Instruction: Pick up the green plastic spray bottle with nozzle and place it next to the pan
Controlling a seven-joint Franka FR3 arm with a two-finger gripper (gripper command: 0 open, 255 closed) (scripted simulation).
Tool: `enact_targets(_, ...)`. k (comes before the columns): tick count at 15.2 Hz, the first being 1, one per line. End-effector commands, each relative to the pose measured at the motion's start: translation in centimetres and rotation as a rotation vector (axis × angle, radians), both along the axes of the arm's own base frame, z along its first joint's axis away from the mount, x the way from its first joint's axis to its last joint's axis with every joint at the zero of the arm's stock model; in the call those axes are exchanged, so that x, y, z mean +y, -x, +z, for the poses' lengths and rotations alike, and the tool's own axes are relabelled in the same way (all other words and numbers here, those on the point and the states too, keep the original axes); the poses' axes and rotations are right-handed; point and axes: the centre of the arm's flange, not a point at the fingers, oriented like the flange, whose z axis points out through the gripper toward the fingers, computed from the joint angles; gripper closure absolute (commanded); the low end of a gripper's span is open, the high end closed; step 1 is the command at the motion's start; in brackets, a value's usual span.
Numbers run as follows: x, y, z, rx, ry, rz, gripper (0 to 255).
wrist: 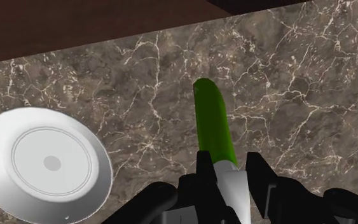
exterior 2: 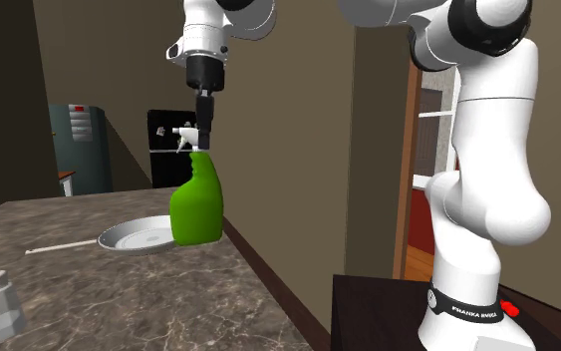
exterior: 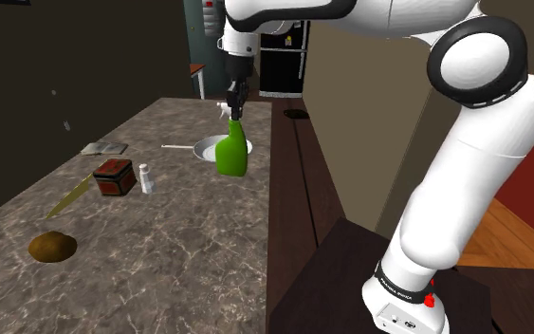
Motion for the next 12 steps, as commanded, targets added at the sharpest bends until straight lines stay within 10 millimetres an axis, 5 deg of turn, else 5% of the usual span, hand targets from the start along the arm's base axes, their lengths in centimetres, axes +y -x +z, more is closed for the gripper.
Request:
enact_targets(1, -2.7, -0.6, 0.1, -0.001, 0.0, 0.001, 255)
enact_targets(9, -12.9, -3.3, 0.1, -0.001, 0.0, 0.001, 255)
enact_targets(12, -13.6, -3.5, -0.9, -0.001, 0.0, 0.001, 255)
